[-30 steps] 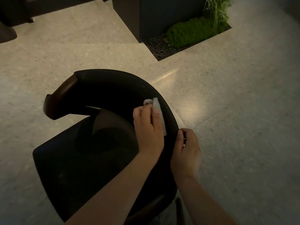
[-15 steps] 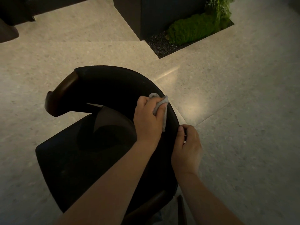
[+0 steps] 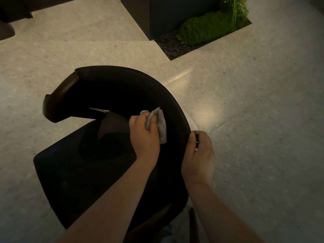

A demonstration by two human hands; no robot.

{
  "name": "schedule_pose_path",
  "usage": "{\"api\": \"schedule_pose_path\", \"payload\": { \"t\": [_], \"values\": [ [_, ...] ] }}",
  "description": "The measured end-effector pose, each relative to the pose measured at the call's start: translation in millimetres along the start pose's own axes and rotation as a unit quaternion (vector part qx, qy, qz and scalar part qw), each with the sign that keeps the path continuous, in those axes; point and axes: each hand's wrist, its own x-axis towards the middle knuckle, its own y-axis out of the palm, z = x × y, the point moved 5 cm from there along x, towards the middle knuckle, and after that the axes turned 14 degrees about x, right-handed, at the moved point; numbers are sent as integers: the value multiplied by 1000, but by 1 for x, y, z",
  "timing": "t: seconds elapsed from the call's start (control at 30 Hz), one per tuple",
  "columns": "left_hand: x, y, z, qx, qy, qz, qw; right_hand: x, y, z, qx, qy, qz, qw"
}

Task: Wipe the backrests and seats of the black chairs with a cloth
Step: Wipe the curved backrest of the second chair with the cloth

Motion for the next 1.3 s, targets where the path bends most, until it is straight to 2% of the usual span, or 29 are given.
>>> {"api": "schedule_pose_path", "payload": {
  "t": [0.1,0.17,0.27,0.5,0.7,0.83,0.9,1.07,1.17,1.3],
  "values": [
    [-1,-6,-8,-19,14,-34,999,0,0,-1,1,-3,-4,1000],
    [-3,-6,-26,-43,53,-35,997,0,0,-1,0,-6,-6,1000],
    [-7,2,-43,-7,119,-39,992,1,0,0,-1,-9,-8,1000],
    [-4,10,-31,1,137,-30,990,0,1,0,13,-16,-14,1000],
    [-7,19,-15,-14,70,-5,997,-1,0,0,17,-8,-7,1000],
    [-11,23,40,32,-54,47,997,0,-1,1,2,-6,-3,1000],
    [-13,15,58,39,-82,44,995,0,0,0,1,-7,-3,1000],
    [-13,9,19,-14,-25,20,999,-1,0,2,7,-18,-12,1000],
    [-16,20,-5,29,39,-9,999,0,1,2,11,-14,-12,1000],
    [-10,26,8,27,55,-38,997,0,0,0,11,-13,-8,1000]
  ]
}}
